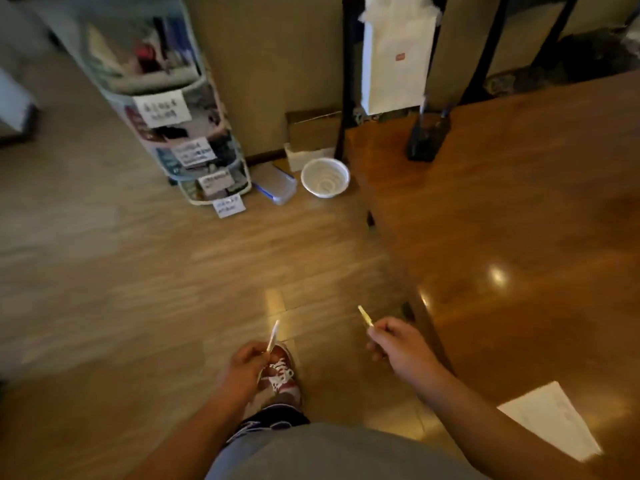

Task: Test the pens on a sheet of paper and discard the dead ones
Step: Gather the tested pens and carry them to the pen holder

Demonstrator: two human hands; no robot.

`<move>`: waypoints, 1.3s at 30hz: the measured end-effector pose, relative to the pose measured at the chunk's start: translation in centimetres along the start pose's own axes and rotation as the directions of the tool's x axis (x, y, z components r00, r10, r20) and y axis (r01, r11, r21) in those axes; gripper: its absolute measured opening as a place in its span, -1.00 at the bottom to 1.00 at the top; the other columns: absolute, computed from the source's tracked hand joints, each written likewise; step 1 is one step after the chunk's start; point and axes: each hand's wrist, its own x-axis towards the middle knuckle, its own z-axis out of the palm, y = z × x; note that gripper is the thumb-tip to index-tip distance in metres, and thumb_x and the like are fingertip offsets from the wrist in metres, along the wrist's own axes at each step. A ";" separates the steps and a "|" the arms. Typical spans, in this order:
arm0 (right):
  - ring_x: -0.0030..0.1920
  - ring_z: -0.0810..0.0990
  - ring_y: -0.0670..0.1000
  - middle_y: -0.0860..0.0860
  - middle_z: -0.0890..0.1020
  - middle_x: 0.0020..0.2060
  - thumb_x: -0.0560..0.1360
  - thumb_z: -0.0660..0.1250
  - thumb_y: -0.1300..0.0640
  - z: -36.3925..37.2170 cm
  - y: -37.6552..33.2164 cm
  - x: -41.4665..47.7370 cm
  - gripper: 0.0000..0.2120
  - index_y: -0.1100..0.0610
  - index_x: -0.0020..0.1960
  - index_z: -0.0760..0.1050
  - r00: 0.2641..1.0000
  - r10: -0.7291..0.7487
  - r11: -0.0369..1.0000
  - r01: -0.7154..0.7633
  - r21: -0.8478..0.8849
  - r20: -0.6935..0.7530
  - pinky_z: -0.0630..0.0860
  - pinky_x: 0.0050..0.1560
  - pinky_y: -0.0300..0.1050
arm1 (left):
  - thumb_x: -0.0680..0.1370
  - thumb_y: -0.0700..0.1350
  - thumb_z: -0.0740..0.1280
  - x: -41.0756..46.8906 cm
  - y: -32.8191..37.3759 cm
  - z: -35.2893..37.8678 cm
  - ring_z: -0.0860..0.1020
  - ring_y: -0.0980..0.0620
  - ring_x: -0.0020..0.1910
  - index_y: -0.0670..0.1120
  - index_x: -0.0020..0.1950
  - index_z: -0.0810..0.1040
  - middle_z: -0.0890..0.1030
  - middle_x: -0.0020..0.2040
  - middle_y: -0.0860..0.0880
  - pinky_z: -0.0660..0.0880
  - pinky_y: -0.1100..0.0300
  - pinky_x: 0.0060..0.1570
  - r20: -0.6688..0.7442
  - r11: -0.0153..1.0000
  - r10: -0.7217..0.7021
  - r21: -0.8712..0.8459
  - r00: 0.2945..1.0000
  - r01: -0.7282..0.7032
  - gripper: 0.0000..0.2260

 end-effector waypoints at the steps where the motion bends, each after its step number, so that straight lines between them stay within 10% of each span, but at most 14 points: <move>1: -0.45 0.56 -0.15 -0.02 0.64 -0.38 0.57 0.31 0.15 1.4 -1.6 1.6 -0.83 0.16 -0.17 0.57 1.000 -0.003 1.000 0.004 -0.024 0.021 0.42 -0.48 -0.37 | 0.60 -0.24 0.26 0.8 0.2 -1.6 0.54 -0.11 -0.16 -0.14 0.02 0.58 0.63 -0.05 -0.25 0.44 0.08 -0.21 -0.022 0.999 -0.015 -0.032 1.000 0.014 -0.88; 13: -0.32 0.57 -0.01 0.08 0.64 -0.28 0.60 0.27 0.15 11.7 -14.5 13.1 -0.83 0.22 -0.07 0.56 0.995 0.101 0.987 -0.096 -0.127 0.028 0.44 -0.35 -0.20 | 0.61 -0.22 0.25 13.9 9.5 -14.7 0.61 0.02 -0.20 -0.12 0.12 0.57 0.67 -0.11 -0.10 0.51 0.17 -0.23 -0.016 0.993 0.006 -0.115 1.000 -0.008 -0.85; 29: -0.32 0.54 0.02 0.13 0.63 -0.28 0.59 0.29 0.15 4.4 -20.3 29.1 -0.81 0.26 -0.07 0.57 0.957 0.280 0.957 -0.285 -0.059 -0.075 0.44 -0.34 -0.18 | 0.61 -0.27 0.23 29.3 30.4 -9.7 0.58 0.01 -0.21 -0.16 0.12 0.55 0.65 -0.11 -0.10 0.47 0.14 -0.19 0.050 0.997 0.062 -0.047 0.997 -0.060 -0.85; 39: -0.31 0.60 -0.04 0.04 0.66 -0.29 0.59 0.29 0.09 4.0 -32.1 41.4 -0.84 0.10 -0.09 0.59 0.990 0.142 0.987 -0.140 -0.081 0.016 0.48 -0.32 -0.17 | 0.62 -0.31 0.20 36.2 38.2 -9.4 0.52 -0.05 -0.21 -0.28 0.15 0.50 0.60 -0.09 -0.21 0.41 0.16 -0.24 0.005 1.000 -0.010 0.020 1.000 0.010 -0.84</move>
